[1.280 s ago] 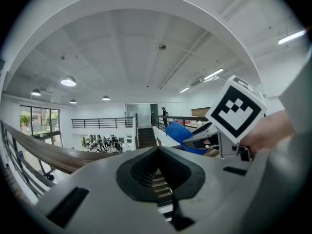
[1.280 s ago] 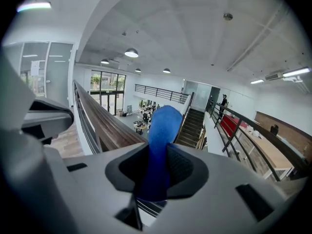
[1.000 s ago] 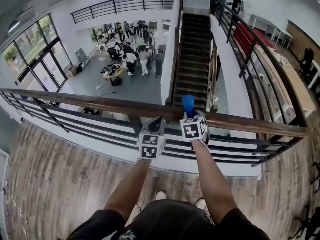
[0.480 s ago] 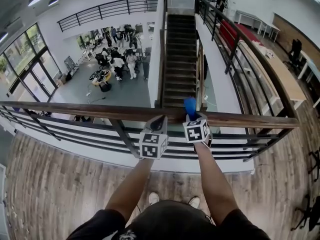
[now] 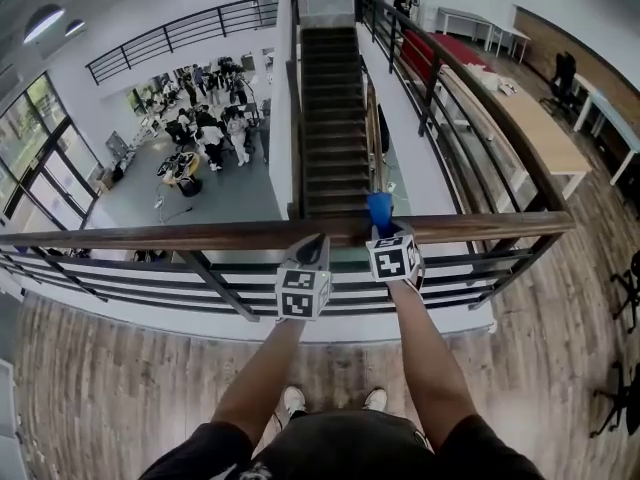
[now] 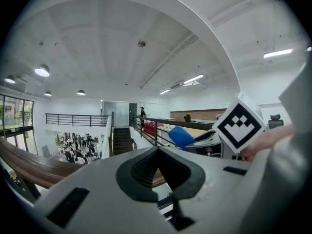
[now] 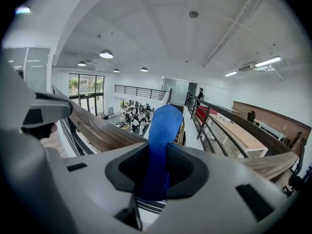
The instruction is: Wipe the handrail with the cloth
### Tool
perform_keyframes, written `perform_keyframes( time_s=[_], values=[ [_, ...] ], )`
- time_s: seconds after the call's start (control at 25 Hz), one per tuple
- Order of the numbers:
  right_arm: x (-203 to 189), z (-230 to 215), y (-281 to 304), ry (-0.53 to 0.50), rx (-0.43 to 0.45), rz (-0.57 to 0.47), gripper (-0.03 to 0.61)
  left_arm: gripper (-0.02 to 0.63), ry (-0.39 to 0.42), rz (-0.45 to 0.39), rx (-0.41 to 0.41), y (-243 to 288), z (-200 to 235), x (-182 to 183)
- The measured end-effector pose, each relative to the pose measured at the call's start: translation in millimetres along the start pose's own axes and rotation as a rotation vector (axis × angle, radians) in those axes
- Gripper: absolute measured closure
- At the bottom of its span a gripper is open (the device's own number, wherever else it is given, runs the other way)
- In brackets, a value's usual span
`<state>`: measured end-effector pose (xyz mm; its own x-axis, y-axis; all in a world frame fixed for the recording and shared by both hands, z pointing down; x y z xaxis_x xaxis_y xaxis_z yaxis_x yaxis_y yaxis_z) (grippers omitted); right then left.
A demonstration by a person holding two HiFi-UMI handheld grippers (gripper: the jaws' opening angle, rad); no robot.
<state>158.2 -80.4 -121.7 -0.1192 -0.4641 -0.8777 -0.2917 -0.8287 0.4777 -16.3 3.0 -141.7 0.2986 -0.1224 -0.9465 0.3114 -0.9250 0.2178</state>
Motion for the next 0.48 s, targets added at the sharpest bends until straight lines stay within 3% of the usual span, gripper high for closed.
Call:
perform_keyframes(
  time_s=[0.48],
  values=[
    [-9.7,-146.3,-24.4,0.088,-0.061,-0.045,0.476,0.609,0.051,0.035,-0.037,76.9,-107.9,38.9]
  ],
)
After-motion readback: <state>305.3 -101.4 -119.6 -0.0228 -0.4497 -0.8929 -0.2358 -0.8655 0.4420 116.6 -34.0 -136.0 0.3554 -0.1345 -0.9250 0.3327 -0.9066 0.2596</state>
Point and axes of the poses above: the fingertips, and each gripper's own axes: y forward along the fingers, z to its left, x out of its top, the point moved 9 cm from there along -y, backward along the fingers, and after that the axes turned 14 degrees about y, right-handed, at the moved point
